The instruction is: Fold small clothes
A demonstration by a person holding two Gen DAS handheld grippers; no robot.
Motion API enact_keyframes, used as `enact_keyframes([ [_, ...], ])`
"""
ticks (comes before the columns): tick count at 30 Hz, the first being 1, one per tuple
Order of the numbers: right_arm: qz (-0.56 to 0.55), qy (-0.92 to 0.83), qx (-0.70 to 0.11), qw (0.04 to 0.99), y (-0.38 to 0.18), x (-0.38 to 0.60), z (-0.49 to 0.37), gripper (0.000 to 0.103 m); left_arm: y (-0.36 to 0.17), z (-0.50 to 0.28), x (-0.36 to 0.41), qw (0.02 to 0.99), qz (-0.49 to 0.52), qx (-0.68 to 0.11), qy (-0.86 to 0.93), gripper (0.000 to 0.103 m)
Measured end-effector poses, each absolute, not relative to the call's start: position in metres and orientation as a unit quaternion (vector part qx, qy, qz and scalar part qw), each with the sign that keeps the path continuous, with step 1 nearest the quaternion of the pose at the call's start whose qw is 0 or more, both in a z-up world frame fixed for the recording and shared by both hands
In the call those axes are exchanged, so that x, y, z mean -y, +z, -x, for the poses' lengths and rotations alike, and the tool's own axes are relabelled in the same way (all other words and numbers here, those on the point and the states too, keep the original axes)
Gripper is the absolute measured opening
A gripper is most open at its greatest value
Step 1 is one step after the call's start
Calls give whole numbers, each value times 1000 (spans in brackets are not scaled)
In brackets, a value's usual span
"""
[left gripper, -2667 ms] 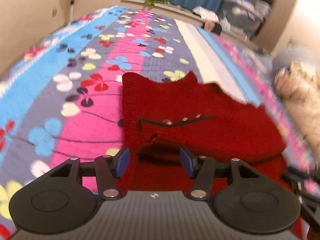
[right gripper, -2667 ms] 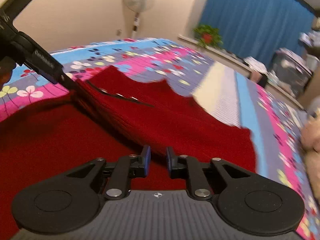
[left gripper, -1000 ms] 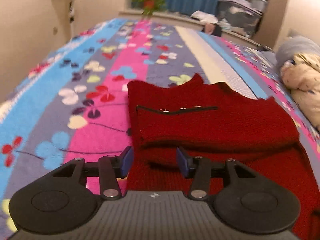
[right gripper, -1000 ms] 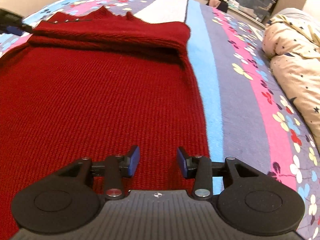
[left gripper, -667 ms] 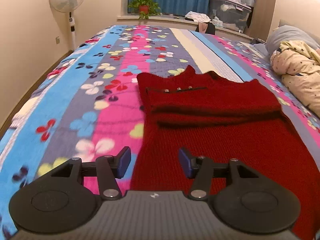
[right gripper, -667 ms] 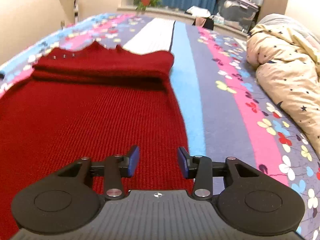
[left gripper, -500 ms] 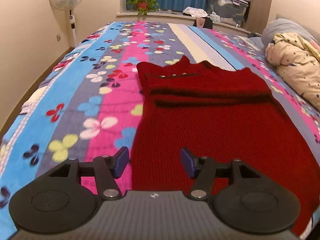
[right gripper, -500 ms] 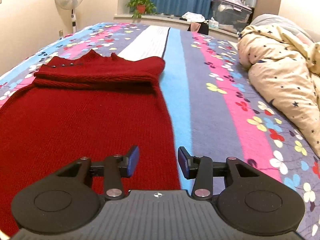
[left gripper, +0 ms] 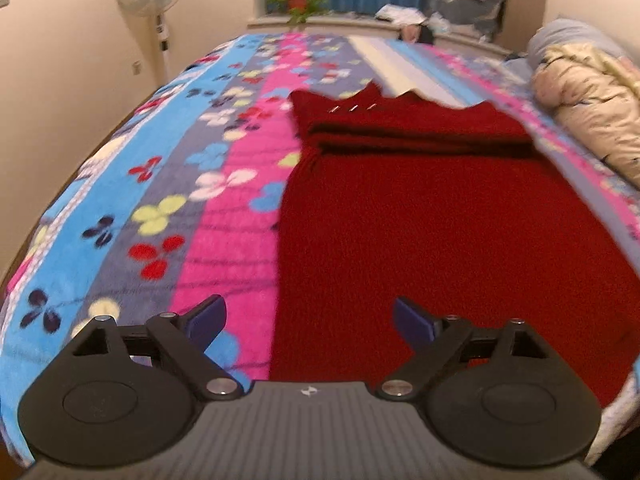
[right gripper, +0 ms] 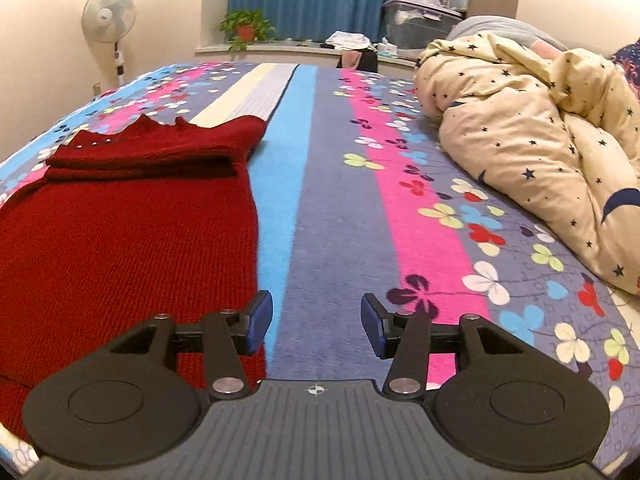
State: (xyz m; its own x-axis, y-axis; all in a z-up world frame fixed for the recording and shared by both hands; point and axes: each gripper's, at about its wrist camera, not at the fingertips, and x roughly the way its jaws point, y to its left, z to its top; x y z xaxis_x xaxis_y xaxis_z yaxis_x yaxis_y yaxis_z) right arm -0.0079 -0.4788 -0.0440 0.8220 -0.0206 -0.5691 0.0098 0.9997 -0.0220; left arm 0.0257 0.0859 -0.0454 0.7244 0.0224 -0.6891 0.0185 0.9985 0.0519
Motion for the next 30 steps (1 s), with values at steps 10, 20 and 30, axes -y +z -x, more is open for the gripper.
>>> enact_keyframes([
  [10,60,19,-338,939,-58,452,-6,56,-99,-34,-111,901,88,-424,24,94],
  [20,52,44,-415,907,-80,441,-25,58,-101,-35,-103,905,56,-421,22,90],
  [30,53,41,-438,897,-91,442,-29,58,-102,-36,-101,905,51,-421,22,90],
])
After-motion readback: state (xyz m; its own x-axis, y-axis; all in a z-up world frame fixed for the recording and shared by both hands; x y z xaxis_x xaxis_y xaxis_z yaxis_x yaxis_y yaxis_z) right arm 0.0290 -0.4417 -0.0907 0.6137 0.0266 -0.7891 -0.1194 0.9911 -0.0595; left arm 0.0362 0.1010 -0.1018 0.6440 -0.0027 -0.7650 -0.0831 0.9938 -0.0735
